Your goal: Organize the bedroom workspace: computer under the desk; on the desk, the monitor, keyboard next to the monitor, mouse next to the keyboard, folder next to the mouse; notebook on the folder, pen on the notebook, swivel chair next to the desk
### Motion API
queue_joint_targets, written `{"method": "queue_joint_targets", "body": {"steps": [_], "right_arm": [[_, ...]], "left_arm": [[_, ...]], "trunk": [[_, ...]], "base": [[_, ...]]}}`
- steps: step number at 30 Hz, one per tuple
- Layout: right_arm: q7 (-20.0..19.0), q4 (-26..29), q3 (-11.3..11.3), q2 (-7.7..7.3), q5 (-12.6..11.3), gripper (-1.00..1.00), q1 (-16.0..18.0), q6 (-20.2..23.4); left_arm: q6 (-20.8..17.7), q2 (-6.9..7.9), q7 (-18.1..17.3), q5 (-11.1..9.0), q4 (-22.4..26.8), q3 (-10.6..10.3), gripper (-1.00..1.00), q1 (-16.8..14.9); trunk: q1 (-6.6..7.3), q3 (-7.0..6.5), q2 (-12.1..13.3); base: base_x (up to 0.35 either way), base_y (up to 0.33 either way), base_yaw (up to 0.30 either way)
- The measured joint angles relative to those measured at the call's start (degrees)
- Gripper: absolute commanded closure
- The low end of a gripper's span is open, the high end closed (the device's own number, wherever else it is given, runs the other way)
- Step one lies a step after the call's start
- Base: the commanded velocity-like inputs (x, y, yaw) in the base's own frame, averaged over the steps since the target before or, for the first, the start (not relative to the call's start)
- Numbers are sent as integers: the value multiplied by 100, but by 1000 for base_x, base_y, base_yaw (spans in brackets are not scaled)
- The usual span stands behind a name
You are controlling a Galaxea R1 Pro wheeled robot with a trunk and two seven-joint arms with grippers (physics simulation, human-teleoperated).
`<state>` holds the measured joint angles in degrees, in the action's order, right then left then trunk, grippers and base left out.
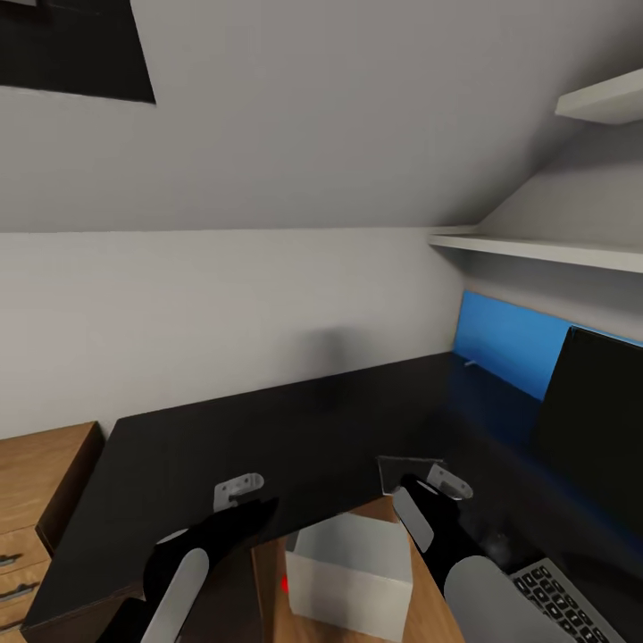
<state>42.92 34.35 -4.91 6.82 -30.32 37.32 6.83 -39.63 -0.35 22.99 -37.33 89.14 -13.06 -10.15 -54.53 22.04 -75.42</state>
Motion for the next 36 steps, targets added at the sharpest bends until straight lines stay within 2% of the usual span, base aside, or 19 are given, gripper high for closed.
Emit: {"method": "queue_joint_targets", "body": {"steps": [13, 20, 28, 34, 36], "right_arm": [[-18, -8, 9, -14, 17, -100, 1, 0], [-29, -19, 7, -15, 147, -100, 0, -8], [-195, -41, -35, -14, 473, -100, 0, -20], [-279, -37, -49, -31, 572, -100, 3, -23], [-294, -23, -50, -79, 595, -100, 21, -6]], "left_arm": [[2, 0, 0, -4, -70, 0, -100, 0], [2, 0, 0, -4, -72, 0, -100, 0], [2, -5, 0, -4, -72, -7, -100, 0], [2, -8, 0, 2, -71, -8, -100, 0], [2, -11, 0, 3, -71, -10, -100, 0]], "trunk": [[-1, 0, 0], [-2, 0, 0], [-3, 0, 1], [-3, 0, 1], [-3, 0, 1]], "base": [[290, 0, 0], [64, 0, 0], [10, 0, 0], [1, 0, 0], [0, 0, 0]]}}
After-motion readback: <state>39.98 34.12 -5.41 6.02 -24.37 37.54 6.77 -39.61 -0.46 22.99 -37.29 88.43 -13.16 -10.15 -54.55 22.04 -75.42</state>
